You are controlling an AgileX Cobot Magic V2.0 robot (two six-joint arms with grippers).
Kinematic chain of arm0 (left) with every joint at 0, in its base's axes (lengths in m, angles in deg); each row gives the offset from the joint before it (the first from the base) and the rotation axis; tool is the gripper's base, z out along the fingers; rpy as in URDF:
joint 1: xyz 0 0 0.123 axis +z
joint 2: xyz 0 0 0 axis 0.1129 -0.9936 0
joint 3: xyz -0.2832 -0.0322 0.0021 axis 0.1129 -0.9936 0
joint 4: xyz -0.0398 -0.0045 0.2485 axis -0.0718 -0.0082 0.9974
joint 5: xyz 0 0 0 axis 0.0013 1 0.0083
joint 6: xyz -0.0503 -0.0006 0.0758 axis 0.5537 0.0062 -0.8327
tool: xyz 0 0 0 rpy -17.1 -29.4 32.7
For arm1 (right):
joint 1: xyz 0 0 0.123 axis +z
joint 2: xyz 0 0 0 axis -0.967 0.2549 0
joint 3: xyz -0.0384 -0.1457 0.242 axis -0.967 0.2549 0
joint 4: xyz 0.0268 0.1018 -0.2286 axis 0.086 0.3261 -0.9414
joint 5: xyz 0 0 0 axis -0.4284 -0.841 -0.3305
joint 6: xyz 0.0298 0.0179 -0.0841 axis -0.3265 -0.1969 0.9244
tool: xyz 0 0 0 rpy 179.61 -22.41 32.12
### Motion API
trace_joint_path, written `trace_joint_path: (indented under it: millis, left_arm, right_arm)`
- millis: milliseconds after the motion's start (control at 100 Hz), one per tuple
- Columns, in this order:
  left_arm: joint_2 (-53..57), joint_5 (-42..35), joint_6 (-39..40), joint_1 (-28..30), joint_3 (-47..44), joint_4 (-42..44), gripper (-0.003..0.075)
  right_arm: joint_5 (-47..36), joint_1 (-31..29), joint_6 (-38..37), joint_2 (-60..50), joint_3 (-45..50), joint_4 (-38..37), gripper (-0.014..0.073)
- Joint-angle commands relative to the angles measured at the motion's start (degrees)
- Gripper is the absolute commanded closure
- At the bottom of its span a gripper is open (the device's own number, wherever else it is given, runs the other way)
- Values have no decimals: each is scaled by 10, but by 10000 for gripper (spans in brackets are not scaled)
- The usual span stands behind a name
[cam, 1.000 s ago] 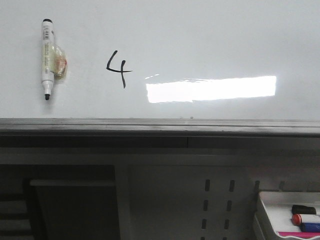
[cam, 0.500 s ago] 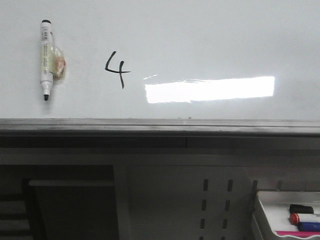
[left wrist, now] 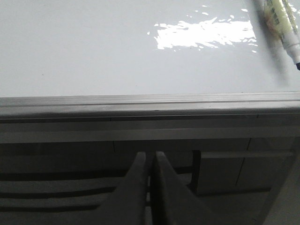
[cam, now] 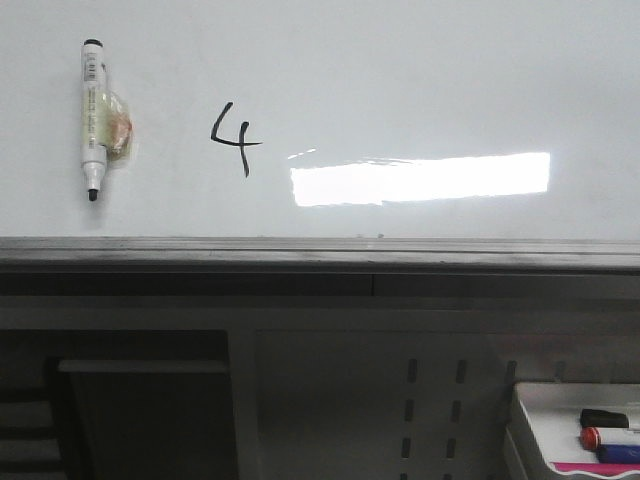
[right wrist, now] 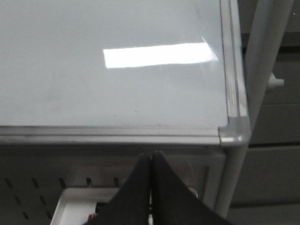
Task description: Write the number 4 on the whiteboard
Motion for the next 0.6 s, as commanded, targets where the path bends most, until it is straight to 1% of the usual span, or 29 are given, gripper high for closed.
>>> trace_joint_path:
  millis: [0, 70, 590]
  left_arm:
    - [15, -30, 1, 1, -19, -4, 741]
    - [15, -30, 1, 1, -19, -4, 741]
    - [15, -30, 1, 1, -19, -4, 741]
  right_arm:
    - [17, -8, -1, -17, 10, -3, 658]
    - [45, -8, -1, -17, 10, -3, 658]
    - [45, -8, -1, -17, 10, -3, 658]
